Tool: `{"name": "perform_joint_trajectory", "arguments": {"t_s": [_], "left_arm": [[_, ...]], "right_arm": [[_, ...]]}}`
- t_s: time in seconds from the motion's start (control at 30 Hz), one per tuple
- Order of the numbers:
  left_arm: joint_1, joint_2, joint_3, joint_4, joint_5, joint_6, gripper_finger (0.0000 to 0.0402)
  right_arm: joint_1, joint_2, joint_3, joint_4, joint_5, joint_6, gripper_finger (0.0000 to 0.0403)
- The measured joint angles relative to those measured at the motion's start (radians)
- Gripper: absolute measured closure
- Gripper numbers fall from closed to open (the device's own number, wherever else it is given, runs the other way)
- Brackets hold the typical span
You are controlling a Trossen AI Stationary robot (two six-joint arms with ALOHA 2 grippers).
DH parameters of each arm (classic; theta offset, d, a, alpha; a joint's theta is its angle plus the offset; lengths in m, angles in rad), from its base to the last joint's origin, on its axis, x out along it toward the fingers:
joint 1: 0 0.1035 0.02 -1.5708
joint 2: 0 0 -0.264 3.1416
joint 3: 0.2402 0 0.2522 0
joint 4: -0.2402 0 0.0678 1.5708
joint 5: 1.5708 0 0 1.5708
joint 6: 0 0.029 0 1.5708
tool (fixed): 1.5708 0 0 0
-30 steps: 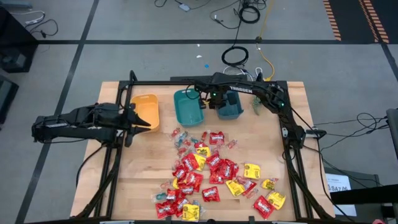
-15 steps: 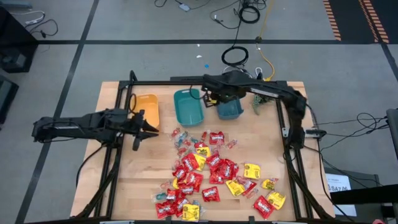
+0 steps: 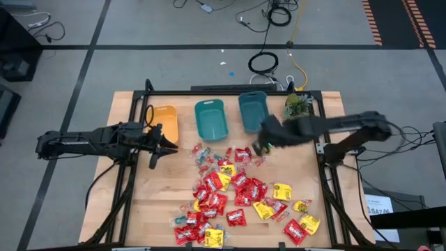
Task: Sort candy
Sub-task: Put the red candy pack into the blue bin
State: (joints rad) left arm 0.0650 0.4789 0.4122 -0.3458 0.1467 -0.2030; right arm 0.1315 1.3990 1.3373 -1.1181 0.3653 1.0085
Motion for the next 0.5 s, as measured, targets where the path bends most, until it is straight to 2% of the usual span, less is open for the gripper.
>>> {"name": "perform_joint_trajectory", "arguments": {"t_s": [0.13,0.27,0.37,0.5], "left_arm": [[0.0,0.004,0.0,0.001,-0.007,-0.002,0.0309],[-0.003,0.016,0.0,0.001,-0.045,-0.055,0.0309],[-0.018,0.04,0.0,0.002,-0.118,-0.08,0.0309],[-0.04,0.078,0.0,0.005,-0.155,-0.08,0.0309]], "right_arm": [[0.135,-0.151,-0.215,0.224,-0.003,0.006,0.0243],[0.227,-0.239,-0.367,0.411,0.0,-0.011,0.0243],[0.263,-0.256,-0.448,0.466,-0.001,-0.068,0.0243],[0.277,-0.243,-0.515,0.463,-0.003,-0.109,0.0243]]}}
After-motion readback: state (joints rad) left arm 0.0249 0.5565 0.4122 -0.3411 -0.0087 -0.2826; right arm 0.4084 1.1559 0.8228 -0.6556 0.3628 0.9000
